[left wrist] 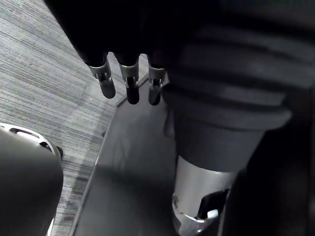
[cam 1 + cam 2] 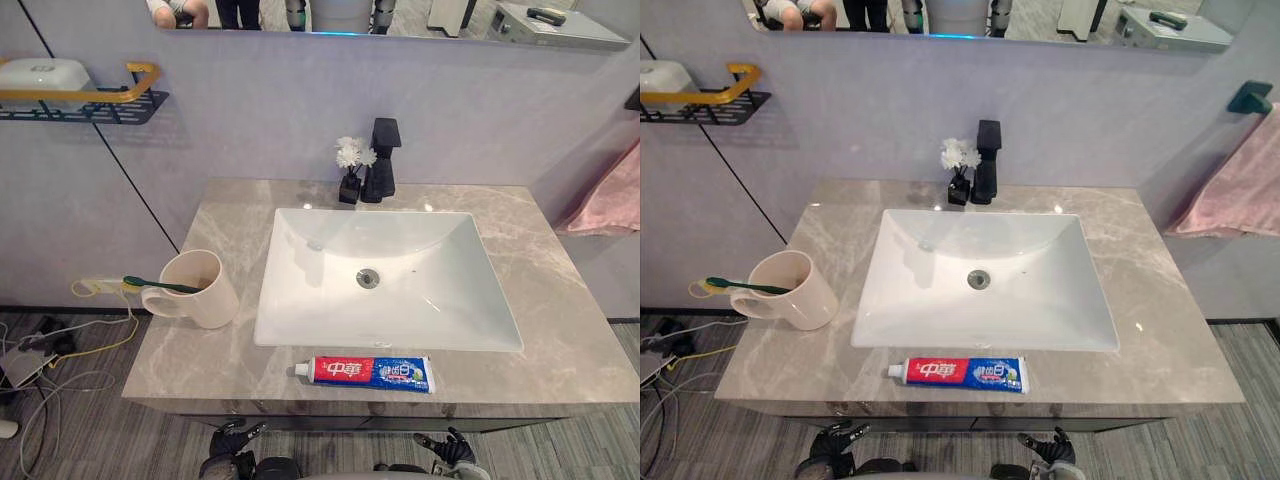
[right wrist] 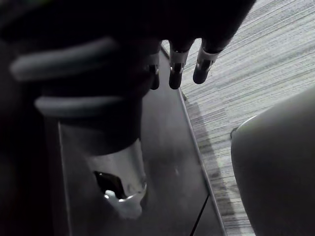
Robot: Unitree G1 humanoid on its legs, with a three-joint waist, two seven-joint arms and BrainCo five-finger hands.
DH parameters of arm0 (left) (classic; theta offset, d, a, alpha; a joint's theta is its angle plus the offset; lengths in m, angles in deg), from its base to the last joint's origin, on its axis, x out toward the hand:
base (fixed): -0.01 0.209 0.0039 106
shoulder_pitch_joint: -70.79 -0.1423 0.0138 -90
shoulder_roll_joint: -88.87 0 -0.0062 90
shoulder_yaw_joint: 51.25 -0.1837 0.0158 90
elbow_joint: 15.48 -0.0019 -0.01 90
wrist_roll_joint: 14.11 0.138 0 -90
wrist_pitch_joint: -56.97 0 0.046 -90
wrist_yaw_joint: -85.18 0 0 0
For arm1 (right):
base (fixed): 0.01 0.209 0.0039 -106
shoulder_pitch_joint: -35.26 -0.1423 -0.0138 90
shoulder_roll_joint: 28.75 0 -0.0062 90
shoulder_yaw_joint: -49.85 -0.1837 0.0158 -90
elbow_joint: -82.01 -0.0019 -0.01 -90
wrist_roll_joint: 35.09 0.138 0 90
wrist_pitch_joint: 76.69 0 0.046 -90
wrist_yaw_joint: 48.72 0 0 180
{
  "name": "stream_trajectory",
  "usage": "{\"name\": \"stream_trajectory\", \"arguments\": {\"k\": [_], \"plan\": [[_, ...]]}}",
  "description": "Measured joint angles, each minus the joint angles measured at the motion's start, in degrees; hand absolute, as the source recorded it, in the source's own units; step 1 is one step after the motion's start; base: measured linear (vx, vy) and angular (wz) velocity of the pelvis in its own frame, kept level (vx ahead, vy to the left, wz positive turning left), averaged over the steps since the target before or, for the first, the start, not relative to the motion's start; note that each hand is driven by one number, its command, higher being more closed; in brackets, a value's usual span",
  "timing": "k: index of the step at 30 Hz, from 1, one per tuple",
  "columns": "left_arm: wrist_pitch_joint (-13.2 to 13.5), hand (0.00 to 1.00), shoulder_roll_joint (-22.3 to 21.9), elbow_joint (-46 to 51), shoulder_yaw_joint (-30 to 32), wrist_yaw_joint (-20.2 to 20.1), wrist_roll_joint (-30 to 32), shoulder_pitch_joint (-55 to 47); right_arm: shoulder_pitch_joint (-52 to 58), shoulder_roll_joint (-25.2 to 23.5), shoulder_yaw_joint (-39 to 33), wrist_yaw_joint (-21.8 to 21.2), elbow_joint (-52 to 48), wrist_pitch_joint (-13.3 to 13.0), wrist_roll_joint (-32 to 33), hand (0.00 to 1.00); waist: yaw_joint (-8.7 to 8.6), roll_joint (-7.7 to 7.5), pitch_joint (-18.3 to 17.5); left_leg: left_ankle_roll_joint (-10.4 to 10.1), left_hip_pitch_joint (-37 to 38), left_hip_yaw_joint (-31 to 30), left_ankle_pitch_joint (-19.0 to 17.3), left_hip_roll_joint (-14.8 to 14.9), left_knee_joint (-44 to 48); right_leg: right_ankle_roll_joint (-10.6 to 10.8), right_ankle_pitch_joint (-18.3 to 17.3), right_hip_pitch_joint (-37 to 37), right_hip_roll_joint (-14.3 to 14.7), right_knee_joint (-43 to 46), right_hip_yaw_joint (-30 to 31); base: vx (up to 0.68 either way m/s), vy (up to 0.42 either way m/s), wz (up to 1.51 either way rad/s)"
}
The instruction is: Organize washtable
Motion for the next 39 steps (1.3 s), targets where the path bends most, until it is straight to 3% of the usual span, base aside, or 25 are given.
{"name": "stream_trajectory", "arguments": {"k": [11,12,19,23,29,37,39], "plan": [[0.56,0.00,-0.89,0.02,-0.03,-0.12,0.00,-0.52,-0.12,0.14,-2.63,0.51,0.99,0.00,0.01,0.00,0.14,0.81,-0.60,-0.30,1.69,-0.44,2.21,-0.51,-2.96,-0.27,1.79,1.47,0.74,-3.00,0.60,-0.01,-0.003,-0.01],[0.82,0.00,-0.87,-0.42,0.15,-0.53,-0.03,-0.31,-1.10,0.64,-3.99,0.52,3.74,0.02,0.03,0.00,1.46,1.03,-0.55,-0.01,2.68,-1.72,2.79,-1.33,-4.63,-0.54,2.20,3.01,0.56,-4.93,0.06,0.00,0.000,0.00],[0.86,0.00,-0.79,-0.46,0.03,-1.00,-0.01,-0.31,-1.05,0.66,-4.25,0.51,3.80,0.01,0.82,0.00,1.46,1.11,-0.50,0.03,3.08,-1.71,3.38,-1.56,-5.89,-0.54,2.22,3.00,0.47,-5.14,-0.02,0.00,0.000,0.00],[1.86,0.00,-0.47,-1.71,-1.25,-1.10,0.07,0.08,-0.92,0.98,-4.70,0.39,4.43,-0.15,4.04,0.00,1.43,1.26,-0.44,0.10,4.30,-1.99,6.03,-2.48,-10.77,-0.22,3.35,3.22,0.20,-7.26,-0.67,0.02,0.002,0.06],[2.00,0.00,1.26,-3.03,-5.02,-0.99,0.12,0.87,-0.72,1.86,-6.29,0.40,5.97,-0.30,8.55,0.00,1.22,1.35,-0.08,0.31,4.44,-4.90,6.77,-3.31,-11.89,-0.03,3.91,5.67,-0.37,-9.75,-3.83,0.03,-0.010,0.26],[2.47,0.00,1.33,-3.27,-4.04,-0.21,-0.03,0.95,-0.82,3.21,-7.17,0.44,7.33,-0.32,9.58,0.00,0.79,1.69,0.83,0.44,4.73,-7.02,7.29,-3.95,-12.25,0.03,3.95,7.21,-0.89,-10.37,-6.55,-0.01,-0.009,0.15],[2.38,0.00,1.59,-3.69,-0.91,0.12,-0.40,0.73,-1.06,3.24,-8.89,0.45,7.35,-0.31,9.57,0.00,0.19,1.75,1.35,0.51,4.80,-8.13,7.79,-4.14,-12.62,0.04,3.94,7.79,-1.02,-10.38,-7.44,-0.06,-0.019,0.25]]}}
